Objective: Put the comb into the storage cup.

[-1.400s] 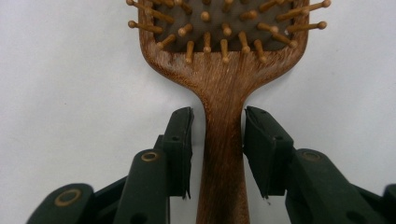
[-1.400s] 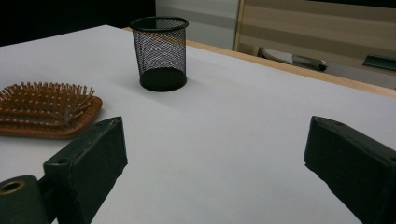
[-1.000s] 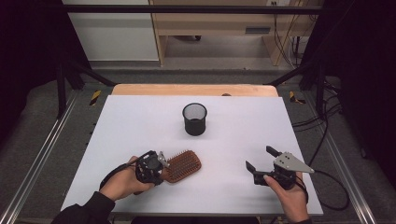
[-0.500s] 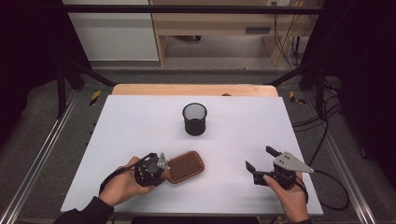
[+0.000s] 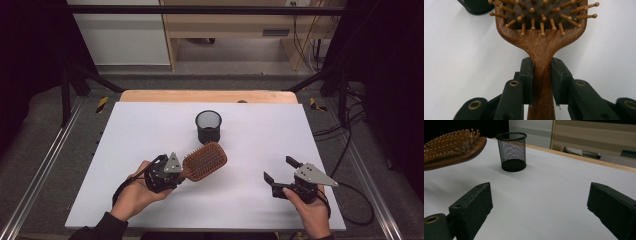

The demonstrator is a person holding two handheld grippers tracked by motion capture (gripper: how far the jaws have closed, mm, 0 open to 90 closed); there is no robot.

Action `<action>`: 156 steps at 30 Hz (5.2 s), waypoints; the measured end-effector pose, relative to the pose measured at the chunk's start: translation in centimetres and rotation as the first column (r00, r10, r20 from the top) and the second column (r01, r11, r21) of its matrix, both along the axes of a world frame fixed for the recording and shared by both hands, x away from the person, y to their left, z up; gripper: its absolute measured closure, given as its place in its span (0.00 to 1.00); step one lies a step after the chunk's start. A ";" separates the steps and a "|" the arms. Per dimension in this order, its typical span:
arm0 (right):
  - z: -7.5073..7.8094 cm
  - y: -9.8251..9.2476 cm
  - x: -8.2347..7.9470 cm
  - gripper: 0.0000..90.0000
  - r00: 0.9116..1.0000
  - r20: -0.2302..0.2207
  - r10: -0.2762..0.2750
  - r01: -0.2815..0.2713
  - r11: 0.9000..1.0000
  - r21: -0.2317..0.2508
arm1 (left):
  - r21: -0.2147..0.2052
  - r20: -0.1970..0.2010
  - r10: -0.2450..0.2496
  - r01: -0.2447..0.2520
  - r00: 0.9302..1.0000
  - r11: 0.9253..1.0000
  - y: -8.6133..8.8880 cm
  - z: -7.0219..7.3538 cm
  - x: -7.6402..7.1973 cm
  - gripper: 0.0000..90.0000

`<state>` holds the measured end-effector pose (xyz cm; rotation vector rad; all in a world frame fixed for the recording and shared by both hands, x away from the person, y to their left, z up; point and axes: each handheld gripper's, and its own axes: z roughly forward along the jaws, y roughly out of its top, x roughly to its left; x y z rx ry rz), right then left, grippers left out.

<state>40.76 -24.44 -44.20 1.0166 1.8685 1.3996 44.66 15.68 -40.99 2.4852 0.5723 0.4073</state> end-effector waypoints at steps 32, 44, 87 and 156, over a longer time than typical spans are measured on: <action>2.3 4.9 1.9 0.07 0.998 -0.051 0.024 -0.010 0.970 0.242 | -0.464 0.186 0.285 -0.171 0.940 0.869 2.7 -1.8 -0.3 0.81; 3.5 9.7 3.3 0.08 0.988 -0.096 0.124 -0.090 0.951 0.297 | -0.475 0.188 0.284 -0.166 0.940 0.864 2.2 -2.0 -0.6 0.81; 7.4 16.8 5.7 0.20 0.953 -0.117 0.278 -0.223 0.911 0.348 | -0.504 0.229 0.245 -0.101 0.942 0.858 0.2 -1.7 -1.9 0.81; 7.9 17.1 6.7 0.50 0.934 -0.158 0.320 -0.234 0.884 0.406 | -0.520 0.222 0.246 -0.099 0.944 0.849 0.5 -1.9 -1.8 0.81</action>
